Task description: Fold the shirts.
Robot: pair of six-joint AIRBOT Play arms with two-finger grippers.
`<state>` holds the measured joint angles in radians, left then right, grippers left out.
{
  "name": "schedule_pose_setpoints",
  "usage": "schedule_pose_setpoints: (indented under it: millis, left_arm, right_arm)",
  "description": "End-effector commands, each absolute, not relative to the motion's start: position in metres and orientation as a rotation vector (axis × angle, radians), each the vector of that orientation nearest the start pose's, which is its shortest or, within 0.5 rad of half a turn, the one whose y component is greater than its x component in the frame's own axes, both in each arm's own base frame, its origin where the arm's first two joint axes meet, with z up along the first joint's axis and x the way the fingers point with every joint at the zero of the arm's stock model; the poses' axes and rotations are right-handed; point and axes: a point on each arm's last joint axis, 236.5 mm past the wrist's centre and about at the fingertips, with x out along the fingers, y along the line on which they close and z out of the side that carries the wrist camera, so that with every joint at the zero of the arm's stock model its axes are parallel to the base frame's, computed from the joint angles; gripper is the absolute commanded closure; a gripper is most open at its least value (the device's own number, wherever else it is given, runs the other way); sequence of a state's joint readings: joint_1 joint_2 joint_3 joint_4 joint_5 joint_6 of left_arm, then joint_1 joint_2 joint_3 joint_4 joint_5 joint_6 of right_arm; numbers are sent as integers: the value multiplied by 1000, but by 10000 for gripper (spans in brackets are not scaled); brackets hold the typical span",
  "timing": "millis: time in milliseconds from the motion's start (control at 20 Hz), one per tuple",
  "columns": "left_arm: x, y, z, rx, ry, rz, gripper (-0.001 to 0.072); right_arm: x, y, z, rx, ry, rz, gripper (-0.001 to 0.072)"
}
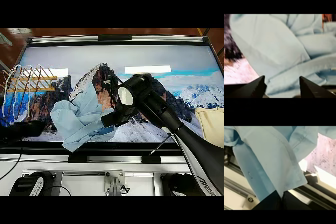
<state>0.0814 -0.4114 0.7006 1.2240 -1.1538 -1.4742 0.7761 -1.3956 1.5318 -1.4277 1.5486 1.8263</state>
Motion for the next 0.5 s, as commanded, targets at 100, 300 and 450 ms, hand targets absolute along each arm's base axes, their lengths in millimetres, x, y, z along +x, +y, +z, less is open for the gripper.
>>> schedule_pose_setpoints:
  millis: [100,300,450]
  left_arm:
    - [283,19,170,4,735,44,129]
    - [321,75,156,33,889,211,24]
    - [335,95,99,-90,1132,223,-13]
  right_arm:
    - [249,303,74,-208,1439,603,643]
    - [254,308,76,-200,1408,616,643]
    - [258,311,77,-200,1388,627,643]
